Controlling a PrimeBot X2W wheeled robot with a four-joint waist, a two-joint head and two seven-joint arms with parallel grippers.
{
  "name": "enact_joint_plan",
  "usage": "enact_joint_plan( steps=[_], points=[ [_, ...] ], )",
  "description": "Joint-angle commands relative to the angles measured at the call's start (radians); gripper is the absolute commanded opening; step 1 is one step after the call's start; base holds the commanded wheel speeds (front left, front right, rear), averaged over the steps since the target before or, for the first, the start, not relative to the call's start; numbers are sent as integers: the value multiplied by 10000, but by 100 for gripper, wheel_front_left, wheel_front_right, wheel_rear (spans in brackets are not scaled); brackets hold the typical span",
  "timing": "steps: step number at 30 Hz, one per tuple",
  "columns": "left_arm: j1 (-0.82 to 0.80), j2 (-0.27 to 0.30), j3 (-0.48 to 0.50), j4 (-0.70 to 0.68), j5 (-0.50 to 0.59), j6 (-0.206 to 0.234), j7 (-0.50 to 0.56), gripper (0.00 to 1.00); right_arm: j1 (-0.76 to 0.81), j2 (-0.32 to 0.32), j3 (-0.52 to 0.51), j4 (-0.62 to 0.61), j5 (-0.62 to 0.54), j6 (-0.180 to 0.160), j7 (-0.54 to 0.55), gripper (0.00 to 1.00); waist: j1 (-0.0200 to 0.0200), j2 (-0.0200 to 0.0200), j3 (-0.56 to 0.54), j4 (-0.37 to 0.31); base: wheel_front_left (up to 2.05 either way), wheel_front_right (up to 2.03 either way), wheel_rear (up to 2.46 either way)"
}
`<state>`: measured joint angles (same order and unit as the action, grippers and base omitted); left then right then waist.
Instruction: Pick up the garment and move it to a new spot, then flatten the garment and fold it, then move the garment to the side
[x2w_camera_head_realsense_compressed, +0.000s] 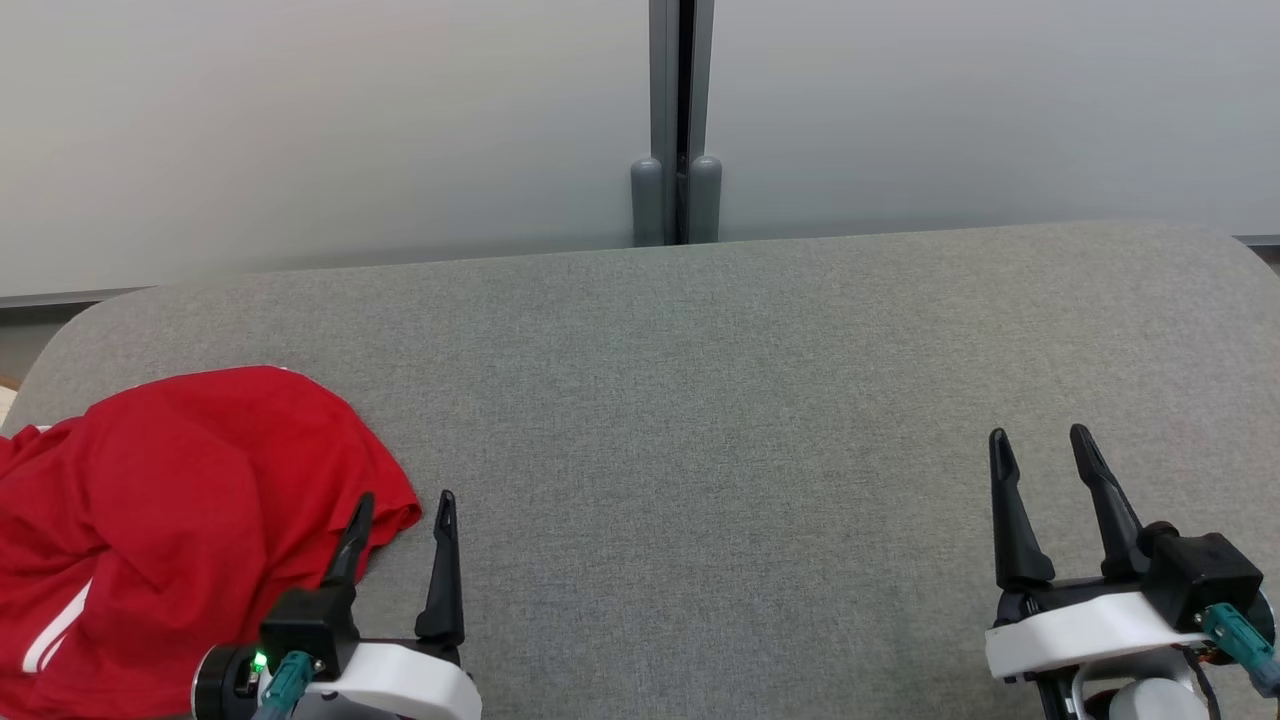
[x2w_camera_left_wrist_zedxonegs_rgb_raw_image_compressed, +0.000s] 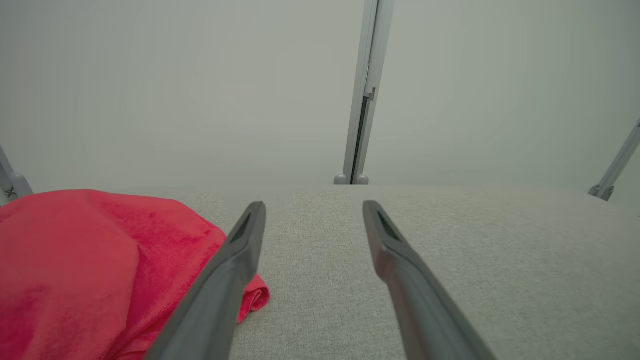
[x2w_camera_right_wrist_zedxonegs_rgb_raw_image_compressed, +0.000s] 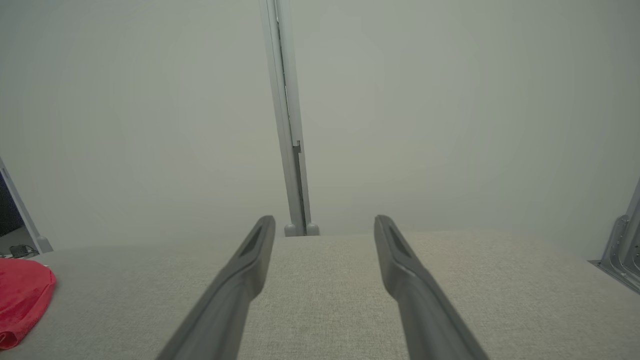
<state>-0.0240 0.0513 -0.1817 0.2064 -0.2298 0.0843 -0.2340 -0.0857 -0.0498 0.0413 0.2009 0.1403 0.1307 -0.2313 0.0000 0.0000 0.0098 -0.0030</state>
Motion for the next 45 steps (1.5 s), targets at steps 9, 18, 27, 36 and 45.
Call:
enact_joint_plan(
  steps=[9, 18, 27, 36, 45],
  points=[
    [-45, 5, -92, 460, 553, -160, -226, 100, -195, -17, 246, 727, 624, 0, -262, 100, 0, 0, -37, -7, 0, 0, 0],
    [-59, 9, -253, 450, 774, 62, -328, 100, -322, -22, 340, 1030, 504, 0, -360, 100, 0, 0, -86, -6, 0, 0, 0],
    [-90, 7, -218, 484, 748, 83, -328, 100, -147, -18, 364, 1077, 717, 0, -359, 100, 0, 0, -140, 385, 0, 0, 0],
    [107, 8, -37, 540, 791, 193, -328, 100, 81, -19, 629, 1068, 871, 0, -359, 100, 0, 0, -331, 1639, 0, 0, 0],
    [395, 8, 596, 535, 1090, -52, -313, 100, 326, -21, 1094, 1188, 1064, 0, -357, 100, 0, 0, -614, 3462, 0, 0, 0]
  ],
)
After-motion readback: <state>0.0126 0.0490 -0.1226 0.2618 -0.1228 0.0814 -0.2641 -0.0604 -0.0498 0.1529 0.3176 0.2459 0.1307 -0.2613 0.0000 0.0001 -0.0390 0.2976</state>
